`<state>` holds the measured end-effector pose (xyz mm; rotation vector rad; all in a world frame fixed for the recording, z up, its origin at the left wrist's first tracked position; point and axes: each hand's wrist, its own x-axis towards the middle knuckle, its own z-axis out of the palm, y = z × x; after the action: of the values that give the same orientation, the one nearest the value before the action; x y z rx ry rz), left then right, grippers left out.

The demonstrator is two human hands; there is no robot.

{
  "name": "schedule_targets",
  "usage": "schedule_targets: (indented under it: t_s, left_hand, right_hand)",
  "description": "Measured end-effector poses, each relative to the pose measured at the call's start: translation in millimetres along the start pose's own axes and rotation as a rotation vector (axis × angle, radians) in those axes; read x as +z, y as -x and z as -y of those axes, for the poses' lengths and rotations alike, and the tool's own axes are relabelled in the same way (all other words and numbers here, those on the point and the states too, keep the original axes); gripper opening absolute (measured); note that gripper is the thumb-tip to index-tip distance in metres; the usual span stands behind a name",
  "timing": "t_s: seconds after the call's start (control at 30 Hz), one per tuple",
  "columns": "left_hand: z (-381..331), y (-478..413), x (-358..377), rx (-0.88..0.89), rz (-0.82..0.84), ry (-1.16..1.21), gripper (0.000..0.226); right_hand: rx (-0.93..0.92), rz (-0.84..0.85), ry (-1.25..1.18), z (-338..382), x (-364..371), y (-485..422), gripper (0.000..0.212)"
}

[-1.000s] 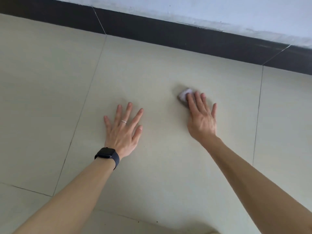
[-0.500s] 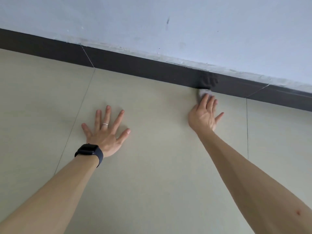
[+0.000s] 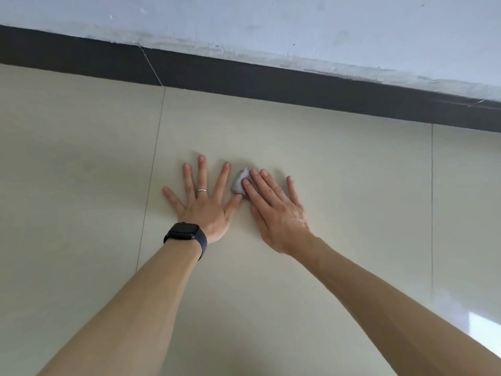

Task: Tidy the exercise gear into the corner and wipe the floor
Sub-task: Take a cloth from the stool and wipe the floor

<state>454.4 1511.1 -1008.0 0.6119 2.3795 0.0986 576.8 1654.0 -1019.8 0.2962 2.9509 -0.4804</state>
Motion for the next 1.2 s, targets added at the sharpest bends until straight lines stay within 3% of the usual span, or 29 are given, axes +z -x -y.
schedule_targets:
  t_s: [0.23,0.33,0.4,0.5,0.63,0.7,0.8,0.97,1.0,1.07,1.13,1.2]
  left_hand:
    - [4.7,-0.9,-2.2,0.058,-0.024,0.052,0.057]
    - [5.9,1.3,-0.4,0.076,-0.016,0.008,0.063]
    - [7.4,2.9,-1.6,0.096,-0.004,0.007,0.072]
    - [10.0,0.6,-5.7,0.143,0.04,0.003,0.092]
    - [15.7,0.0,-9.7,0.181,0.06,-0.009,0.106]
    - [17.2,1.7,-9.4,0.214,0.052,-0.019,0.109]
    - [21.8,3.8,-7.2,0.279,0.025,-0.037,0.112]
    - [29.7,2.4,-2.5,0.368,0.009,-0.121,0.11]
    - [40.0,2.7,-0.1,0.451,-0.027,-0.17,0.105]
    - [74.4,4.0,9.1,0.772,-0.138,-0.247,0.087]
    - [112.2,7.3,19.8,1.049,-0.261,-0.261,0.073]
    - [134.3,12.3,26.0,1.091,-0.312,-0.263,0.071]
  right_hand:
    - [0.076,0.004,0.04,47.5,21.4,70.7,0.054]
    - [-0.112,0.116,0.078,81.2,35.9,131.6,0.055]
    - [-0.131,0.152,0.083,96.2,44.0,165.5,0.056]
    - [0.185,0.045,0.063,95.3,48.2,173.6,0.055]
    - [1.229,-0.271,-0.171,102.2,51.2,145.5,0.056]
    - [1.516,-0.366,-0.261,116.8,55.6,132.8,0.055]
    - [1.532,-0.41,-0.234,160.5,71.9,128.2,0.054]
    - [0.929,-0.258,-0.12,246.3,97.5,147.2,0.053]
    - [0.916,-0.248,-0.113,239.9,96.8,159.4,0.053]
    - [1.184,-0.293,-0.092,212.6,96.5,191.0,0.055]
    - [1.632,-0.317,-0.177,178.3,86.0,225.0,0.063]
    - [1.911,-0.327,-0.294,165.3,76.4,240.7,0.072]
